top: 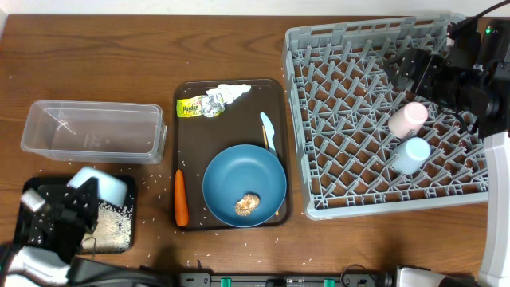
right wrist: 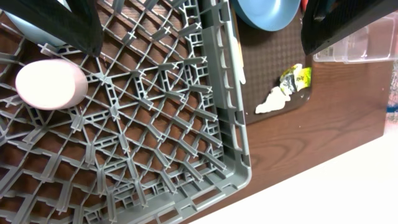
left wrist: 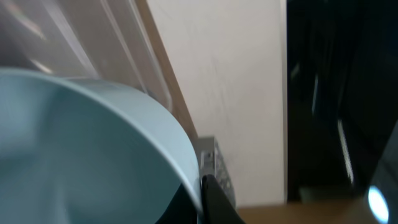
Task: Sort waste into correct bins and load items into the dishwasher rack
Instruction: 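Carry the emptied light-blue bowl right toward the dish rack with left gripper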
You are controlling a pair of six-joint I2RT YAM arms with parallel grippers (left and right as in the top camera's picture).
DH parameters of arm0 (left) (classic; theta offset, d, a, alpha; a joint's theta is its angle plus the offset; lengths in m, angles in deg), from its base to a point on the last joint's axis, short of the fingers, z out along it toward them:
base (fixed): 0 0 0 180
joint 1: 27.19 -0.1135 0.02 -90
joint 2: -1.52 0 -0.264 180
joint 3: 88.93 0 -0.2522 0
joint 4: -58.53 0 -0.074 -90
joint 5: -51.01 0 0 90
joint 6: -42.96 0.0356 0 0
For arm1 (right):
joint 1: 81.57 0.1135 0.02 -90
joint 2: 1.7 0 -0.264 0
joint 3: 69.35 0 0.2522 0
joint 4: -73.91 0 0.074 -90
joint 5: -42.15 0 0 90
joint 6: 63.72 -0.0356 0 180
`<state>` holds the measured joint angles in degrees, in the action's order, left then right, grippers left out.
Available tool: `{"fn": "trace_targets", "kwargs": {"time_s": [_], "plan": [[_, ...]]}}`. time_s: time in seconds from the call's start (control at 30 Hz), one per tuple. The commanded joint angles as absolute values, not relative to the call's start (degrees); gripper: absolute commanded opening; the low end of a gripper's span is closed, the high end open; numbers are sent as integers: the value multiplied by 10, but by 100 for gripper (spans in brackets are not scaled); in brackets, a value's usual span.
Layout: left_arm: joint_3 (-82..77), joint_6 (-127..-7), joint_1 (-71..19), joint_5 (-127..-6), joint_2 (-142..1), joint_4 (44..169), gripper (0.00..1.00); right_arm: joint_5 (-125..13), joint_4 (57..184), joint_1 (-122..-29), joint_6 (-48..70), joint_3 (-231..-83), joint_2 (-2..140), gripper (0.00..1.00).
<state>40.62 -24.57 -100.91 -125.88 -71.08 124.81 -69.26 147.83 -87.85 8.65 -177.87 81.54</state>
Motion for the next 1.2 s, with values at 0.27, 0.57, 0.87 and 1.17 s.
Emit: {"fn": "trace_targets", "kwargs": {"time_s": [0.27,0.57,0.87,1.17], "plan": [[125,-386,-630,-1108,-663,1172,6,-692,1470,-876,79,-1778,815,94],[120,-707,-304,-1007,-737,714,7,-590,1455,-930,81,-1778,816,99],[119,-858,-118,-910,-927,355,6,-587,1470,-974,110,-1778,816,99],[119,-946,-39,-832,-1064,183,6,-587,1473,-974,111,-1778,816,99]]}}
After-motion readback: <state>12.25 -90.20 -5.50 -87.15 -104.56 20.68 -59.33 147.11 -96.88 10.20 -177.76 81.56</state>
